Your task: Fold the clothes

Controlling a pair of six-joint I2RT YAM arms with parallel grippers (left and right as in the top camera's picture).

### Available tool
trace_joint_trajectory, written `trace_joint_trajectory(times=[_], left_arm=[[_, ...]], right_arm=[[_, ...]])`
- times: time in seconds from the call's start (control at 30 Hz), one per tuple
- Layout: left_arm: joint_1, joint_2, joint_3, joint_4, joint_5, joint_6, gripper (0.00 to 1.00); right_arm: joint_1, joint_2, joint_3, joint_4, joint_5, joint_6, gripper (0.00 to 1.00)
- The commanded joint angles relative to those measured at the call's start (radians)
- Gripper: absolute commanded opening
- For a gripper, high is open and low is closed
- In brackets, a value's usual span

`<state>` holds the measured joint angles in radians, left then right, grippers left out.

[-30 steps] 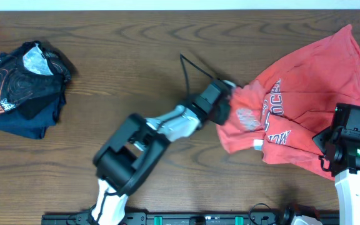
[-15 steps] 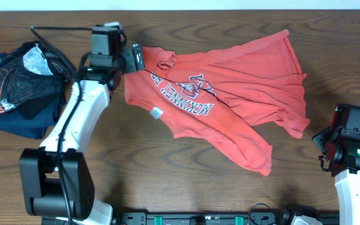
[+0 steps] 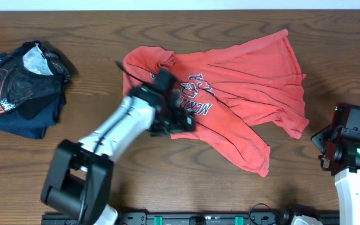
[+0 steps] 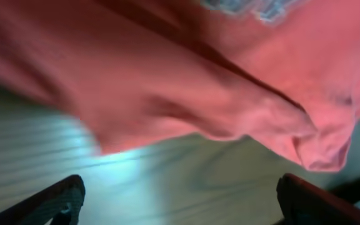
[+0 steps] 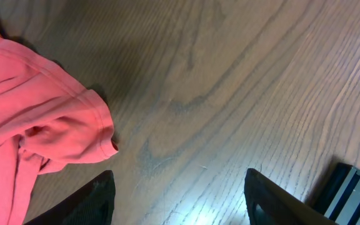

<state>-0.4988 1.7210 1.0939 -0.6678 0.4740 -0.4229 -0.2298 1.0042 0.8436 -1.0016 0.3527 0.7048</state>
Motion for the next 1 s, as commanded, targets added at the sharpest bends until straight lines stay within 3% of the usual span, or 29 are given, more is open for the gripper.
trace_joint_trajectory(times=[0.0,0.17,0.33,0.47,0.77,0.97], left_arm=[[-0.09,0.003,-0.053,0.081,0.008,-0.171,0.97],[-0.227,0.008,-0.106,0.258,-0.133,-0.426,0.95],[-0.322,0.019,-0.127,0.416,-0.208,-0.599,0.86],[-0.373,0.051,-0.127,0.487,-0.262,-0.705,0.85],[-0.388,0.123,-0.127,0.578,-0.262,-0.787,0.76],[-0.388,0.123,-0.127,0.587,-0.258,-0.787,0.61]], right_arm=[[-0.011,0.002,0.012,0.0,-0.008,-0.023,0.64],[-0.011,0.002,0.012,-0.002,-0.013,-0.031,0.64],[-0.011,0.002,0.012,-0.001,-0.014,-0.031,0.64],[-0.011,0.002,0.012,-0.002,-0.018,-0.034,0.64],[-0.011,0.002,0.012,-0.002,-0.021,-0.041,0.64],[-0.011,0.002,0.012,-0.002,-0.021,-0.041,0.64]])
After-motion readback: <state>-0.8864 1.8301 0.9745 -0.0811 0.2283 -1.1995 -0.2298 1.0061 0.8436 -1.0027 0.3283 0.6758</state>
